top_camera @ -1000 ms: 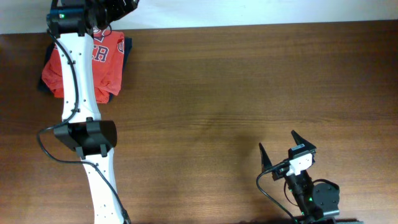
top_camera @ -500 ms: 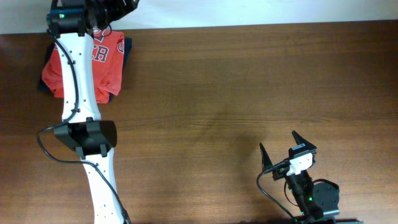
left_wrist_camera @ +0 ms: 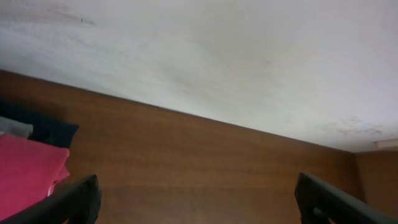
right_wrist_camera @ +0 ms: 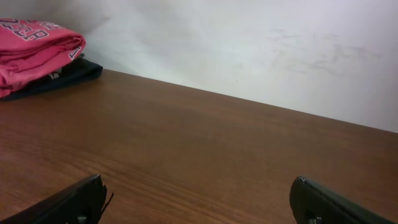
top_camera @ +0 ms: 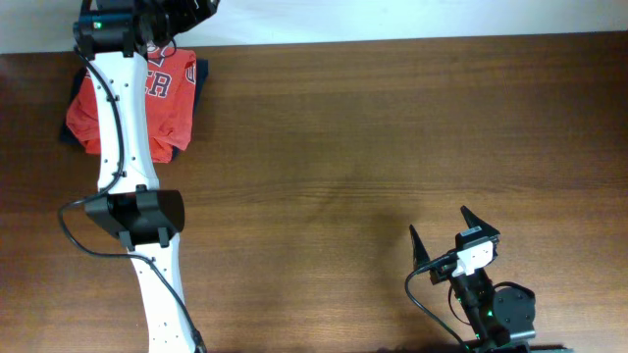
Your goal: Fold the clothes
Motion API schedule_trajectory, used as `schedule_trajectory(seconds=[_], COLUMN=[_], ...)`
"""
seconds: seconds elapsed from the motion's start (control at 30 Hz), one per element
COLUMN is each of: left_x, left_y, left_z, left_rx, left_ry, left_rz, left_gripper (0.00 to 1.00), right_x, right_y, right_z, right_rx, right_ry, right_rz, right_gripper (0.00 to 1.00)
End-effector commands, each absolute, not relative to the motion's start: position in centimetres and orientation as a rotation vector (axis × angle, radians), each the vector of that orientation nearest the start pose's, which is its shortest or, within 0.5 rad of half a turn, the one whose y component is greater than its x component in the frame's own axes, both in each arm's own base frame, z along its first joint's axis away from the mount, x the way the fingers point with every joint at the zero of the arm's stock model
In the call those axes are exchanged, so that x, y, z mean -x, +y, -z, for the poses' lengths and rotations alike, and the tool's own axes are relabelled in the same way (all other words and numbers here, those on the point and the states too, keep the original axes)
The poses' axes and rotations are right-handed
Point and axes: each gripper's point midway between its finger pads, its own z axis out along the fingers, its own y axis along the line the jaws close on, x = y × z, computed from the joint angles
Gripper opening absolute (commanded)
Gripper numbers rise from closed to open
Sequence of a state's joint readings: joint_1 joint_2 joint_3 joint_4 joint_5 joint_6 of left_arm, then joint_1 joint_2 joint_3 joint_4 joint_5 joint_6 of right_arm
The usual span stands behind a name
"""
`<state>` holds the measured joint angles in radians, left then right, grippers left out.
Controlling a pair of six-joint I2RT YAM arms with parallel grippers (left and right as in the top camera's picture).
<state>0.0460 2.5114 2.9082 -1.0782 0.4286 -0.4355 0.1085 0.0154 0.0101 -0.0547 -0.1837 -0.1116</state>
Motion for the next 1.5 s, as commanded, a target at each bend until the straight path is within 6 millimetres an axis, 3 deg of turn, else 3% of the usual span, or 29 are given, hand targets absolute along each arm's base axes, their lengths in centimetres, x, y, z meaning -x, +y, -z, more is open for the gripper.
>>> schedule_trajectory(seconds=[0.0, 0.1, 0.2, 0.57, 0.63, 0.7, 0.77, 0.87, 1.07, 1.27, 1.47], left_x=[-60.7, -58.5, -54.8, -39.7, -36.6, -33.7, -31.2, -28.1, -24.2, -24.3, -27.3], left_y=[-4.1, -4.2, -4.4, -4.2, -4.0, -3.7, -3.2, -1.6, 0.6, 0.7, 0.9], left_z=[-28.9, -30.7, -33.9, -49.0, -50.6, -50.9, -50.2, -47.2, -38.3, -30.9, -25.4], left_rx=[0.314, 0.323, 0.331, 0.249, 0.251, 0.269, 0.300, 0.385, 0.503, 0.509, 0.480], left_ry=[2.245, 2.265, 2.283, 2.068, 2.037, 2.035, 2.050, 2.103, 2.229, 2.235, 2.121], left_rz=[0.680, 0.680, 0.681, 0.600, 0.576, 0.547, 0.508, 0.397, 0.229, 0.218, 0.235], left_gripper=[0.99, 0.99, 0.99, 0.99, 0.99, 0.99, 0.99, 0.99, 0.99, 0.99, 0.99], right_x=[-23.9, -23.9, -23.9, -23.9, -23.9, -23.9, -23.9, -23.9, -23.9, -23.9, -23.9], right_y=[5.6, 5.6, 5.6, 5.6, 5.6, 5.6, 5.6, 5.6, 5.6, 5.6, 5.6], right_z=[-15.9, -15.9, -15.9, -15.9, -15.9, -15.9, -15.9, -15.9, -15.9, -15.9, -15.9], right_rx=[0.307, 0.307, 0.307, 0.307, 0.307, 0.307, 0.307, 0.307, 0.307, 0.307, 0.307], right_ry=[1.607, 1.607, 1.607, 1.607, 1.607, 1.607, 1.607, 1.607, 1.607, 1.607, 1.607], right_rz=[-0.143, -0.143, -0.143, -0.143, -0.143, -0.143, -0.143, -0.143, -0.143, -0.143, -0.143], right_gripper=[0.99, 0.99, 0.99, 0.99, 0.98, 0.99, 0.99, 0.99, 0.99, 0.99, 0.99])
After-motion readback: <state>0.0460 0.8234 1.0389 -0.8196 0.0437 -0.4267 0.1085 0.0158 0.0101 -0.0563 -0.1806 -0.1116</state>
